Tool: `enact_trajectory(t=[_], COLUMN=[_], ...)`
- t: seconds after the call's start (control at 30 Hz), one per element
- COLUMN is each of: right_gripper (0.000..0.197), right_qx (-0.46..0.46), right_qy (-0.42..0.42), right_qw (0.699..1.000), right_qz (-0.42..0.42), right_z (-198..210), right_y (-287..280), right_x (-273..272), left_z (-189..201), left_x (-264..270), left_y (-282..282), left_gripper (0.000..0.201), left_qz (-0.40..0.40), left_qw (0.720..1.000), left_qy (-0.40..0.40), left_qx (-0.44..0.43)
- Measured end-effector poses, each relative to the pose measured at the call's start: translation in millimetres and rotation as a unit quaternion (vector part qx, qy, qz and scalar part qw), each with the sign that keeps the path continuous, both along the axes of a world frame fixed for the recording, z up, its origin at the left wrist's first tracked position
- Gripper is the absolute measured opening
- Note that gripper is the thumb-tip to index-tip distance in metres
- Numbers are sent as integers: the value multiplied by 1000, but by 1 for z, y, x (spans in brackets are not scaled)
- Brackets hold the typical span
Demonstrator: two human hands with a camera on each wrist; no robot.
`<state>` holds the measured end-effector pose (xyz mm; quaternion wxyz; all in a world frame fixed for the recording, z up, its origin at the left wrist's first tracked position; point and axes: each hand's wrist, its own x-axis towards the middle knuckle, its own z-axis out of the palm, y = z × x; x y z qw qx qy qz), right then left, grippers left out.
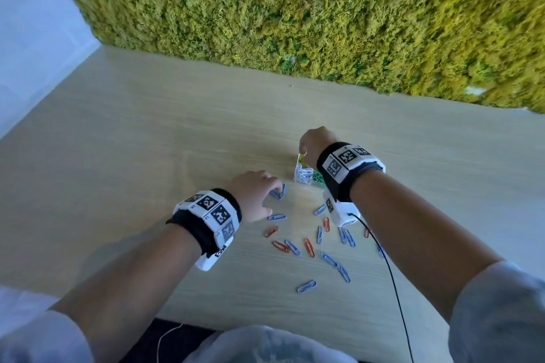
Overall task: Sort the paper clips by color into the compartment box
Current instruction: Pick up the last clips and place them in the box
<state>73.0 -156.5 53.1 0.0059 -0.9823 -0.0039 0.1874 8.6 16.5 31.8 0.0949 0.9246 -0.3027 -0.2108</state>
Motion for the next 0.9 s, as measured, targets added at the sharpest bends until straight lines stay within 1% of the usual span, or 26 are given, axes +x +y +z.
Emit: enact_trajectory(t=[0.2, 0.4, 0.47, 0.57, 0.63, 0.8, 0.9], right_gripper=[31, 32, 32, 34, 34, 35, 31], right_qx=[93, 111, 123, 152, 174, 177, 203], right_qy=[-25, -54, -74, -127, -144, -130, -132], right_qw=[995, 991, 988, 975, 968, 969, 962], right_qz=[-36, -45, -59, -100, -108, -112, -124], right_z=[4, 8, 6, 5, 4, -3, -2], right_y=[-10, -13, -15, -18, -19, -21, -24], right_x=[-2, -12, -12, -12, -14, -20, -24], left_z=[0, 0, 0, -1, -1, -1, -1], left_x=[-1, 1, 2, 1, 2, 4, 5], left_y=[-1, 0, 1, 1, 1, 0, 0], left_gripper=[46, 40, 39, 38, 36, 33, 32], left_qz=[1, 35, 45, 53, 58, 75, 84], left_qw=[1000, 999, 999, 998, 998, 997, 996], left_qy=[-1, 1, 3, 6, 8, 16, 20], left_qx=[13, -6, -13, -16, -18, -19, -23])
